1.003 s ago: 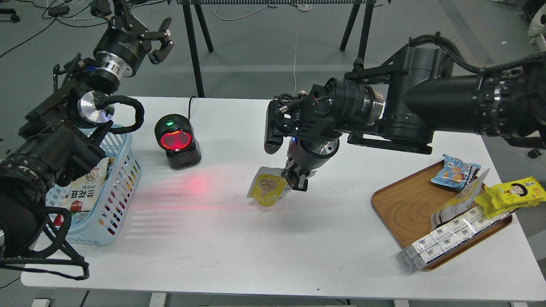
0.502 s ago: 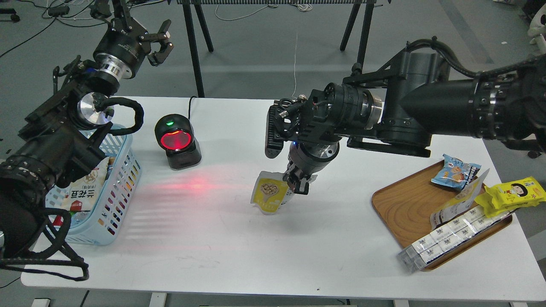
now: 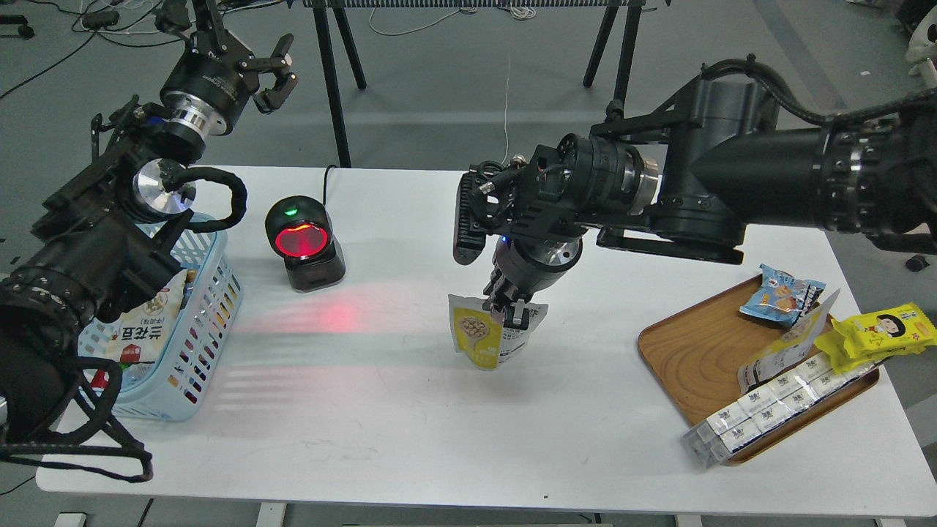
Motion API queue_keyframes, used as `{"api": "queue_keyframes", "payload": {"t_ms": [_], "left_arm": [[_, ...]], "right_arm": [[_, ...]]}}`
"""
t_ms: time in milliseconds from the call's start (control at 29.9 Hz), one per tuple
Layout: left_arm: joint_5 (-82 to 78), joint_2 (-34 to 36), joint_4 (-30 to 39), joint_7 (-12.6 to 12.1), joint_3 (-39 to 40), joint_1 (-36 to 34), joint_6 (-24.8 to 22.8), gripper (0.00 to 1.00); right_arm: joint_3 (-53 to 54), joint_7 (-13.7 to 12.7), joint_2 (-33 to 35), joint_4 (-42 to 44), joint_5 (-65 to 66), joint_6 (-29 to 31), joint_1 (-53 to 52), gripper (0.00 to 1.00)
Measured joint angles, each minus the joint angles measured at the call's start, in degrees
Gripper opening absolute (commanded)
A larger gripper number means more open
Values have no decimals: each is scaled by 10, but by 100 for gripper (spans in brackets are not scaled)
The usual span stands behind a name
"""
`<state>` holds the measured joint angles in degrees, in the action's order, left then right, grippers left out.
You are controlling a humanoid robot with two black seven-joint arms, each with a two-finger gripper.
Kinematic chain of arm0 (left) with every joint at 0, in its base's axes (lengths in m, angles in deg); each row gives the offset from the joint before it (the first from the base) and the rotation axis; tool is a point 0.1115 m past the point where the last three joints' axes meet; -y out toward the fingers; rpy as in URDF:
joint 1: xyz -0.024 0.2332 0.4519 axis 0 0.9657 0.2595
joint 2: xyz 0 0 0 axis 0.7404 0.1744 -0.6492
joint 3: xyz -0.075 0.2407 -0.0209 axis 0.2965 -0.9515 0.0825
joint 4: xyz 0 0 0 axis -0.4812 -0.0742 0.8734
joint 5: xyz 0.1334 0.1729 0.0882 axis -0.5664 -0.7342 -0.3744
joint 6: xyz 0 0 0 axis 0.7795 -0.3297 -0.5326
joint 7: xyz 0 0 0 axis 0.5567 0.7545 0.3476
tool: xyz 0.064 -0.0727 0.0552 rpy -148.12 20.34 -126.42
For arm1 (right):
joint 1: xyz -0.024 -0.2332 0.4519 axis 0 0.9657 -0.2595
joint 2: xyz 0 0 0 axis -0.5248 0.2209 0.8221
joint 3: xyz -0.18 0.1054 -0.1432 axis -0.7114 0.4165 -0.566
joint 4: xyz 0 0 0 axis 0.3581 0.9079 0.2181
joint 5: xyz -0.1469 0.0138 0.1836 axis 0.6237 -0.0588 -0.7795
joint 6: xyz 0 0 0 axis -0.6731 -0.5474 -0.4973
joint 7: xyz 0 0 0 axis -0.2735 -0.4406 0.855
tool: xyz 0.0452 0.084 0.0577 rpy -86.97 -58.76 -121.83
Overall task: Scan snack and place in basket
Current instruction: 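Release the pouch on the table and raise the right arm away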
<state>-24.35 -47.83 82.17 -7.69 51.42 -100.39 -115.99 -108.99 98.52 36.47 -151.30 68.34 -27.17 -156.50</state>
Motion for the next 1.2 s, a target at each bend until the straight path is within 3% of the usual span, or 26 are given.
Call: {"api": "queue_keyframes", "payload": {"t_ms": [167, 334, 569, 936, 1204], "left_arm": [[-1, 2, 1, -2, 0, -5, 0, 100], [-1, 2, 3, -3, 0, -8, 0, 100], [-1, 5, 4, -5, 0, -16, 0, 100], [-15, 0, 4, -6, 0, -62, 0, 100], [-127, -2, 6, -5, 0, -100, 0, 100]], "right_arm": [[23, 0, 49, -38, -1, -1, -35, 55], [57, 0, 105, -74, -2, -1, -54, 75], [162, 0, 198, -74, -3, 5, -23, 92], [240, 0, 314, -31, -120, 7, 32, 97], [259, 0, 405, -17, -222, -10, 88, 98]]}}
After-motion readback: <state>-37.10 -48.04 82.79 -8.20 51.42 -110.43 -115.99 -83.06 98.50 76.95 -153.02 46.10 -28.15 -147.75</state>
